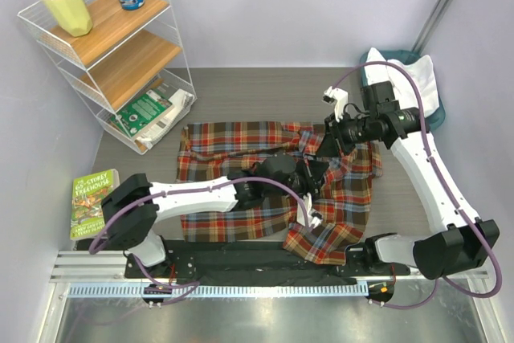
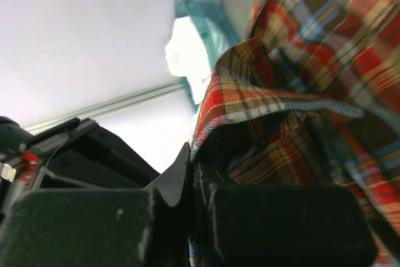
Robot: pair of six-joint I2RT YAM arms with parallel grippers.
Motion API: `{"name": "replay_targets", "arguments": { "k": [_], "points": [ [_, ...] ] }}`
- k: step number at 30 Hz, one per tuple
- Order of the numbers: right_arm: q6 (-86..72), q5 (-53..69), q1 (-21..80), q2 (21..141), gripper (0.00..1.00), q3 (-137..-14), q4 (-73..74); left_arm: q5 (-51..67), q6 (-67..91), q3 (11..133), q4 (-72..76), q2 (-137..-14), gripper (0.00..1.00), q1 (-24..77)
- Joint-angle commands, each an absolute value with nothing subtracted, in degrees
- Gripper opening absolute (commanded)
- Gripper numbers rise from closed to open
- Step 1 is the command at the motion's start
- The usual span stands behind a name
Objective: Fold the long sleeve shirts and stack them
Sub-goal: Fold the shirt
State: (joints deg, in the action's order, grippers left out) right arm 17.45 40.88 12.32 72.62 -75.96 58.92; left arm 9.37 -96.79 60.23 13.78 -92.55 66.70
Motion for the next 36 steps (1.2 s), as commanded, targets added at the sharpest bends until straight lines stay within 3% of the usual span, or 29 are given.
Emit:
{"name": "replay_targets", "arguments": {
  "k": [1, 3, 6, 8, 19, 30, 36],
  "points": [
    [18.54, 39.82, 12.4, 71.1, 0.35, -78.92, 58.89, 7.21, -88.61, 63.02, 0.28, -86.23, 0.0, 70.74],
    [19.42, 38.5, 11.34, 71.19, 0.56, -81.29, 58.63, 5.55, -83.61, 63.89, -6.63, -83.77, 0.0, 73.2],
    [20.39, 38.58, 6.87, 72.77, 0.72, -85.07, 57.57, 4.75, -75.19, 66.79, -14.98, -82.1, 0.0, 75.66],
    [21.26, 39.46, 2.56, 75.66, 0.75, -88.75, 57.39, 4.4, -71.21, 69.34, -18.09, -82.18, 0.0, 76.81],
    [23.64, 36.48, -4.39, 86.13, 0.75, -94.75, 56.34, 2.45, -38.18, 88.5, -29.7, -95.7, 0.0, 73.84],
    [24.08, 31.47, -5.98, 90.34, 0.75, -90.97, 51.95, 7.04, -12.94, 100.98, -32.24, -100.89, 0.0, 50.47],
    [23.91, 31.55, -5.98, 94.13, 0.76, -90.18, 51.5, 8.79, 2.68, 96.09, -35.51, -102.84, 0.0, 39.39]
  ]
}}
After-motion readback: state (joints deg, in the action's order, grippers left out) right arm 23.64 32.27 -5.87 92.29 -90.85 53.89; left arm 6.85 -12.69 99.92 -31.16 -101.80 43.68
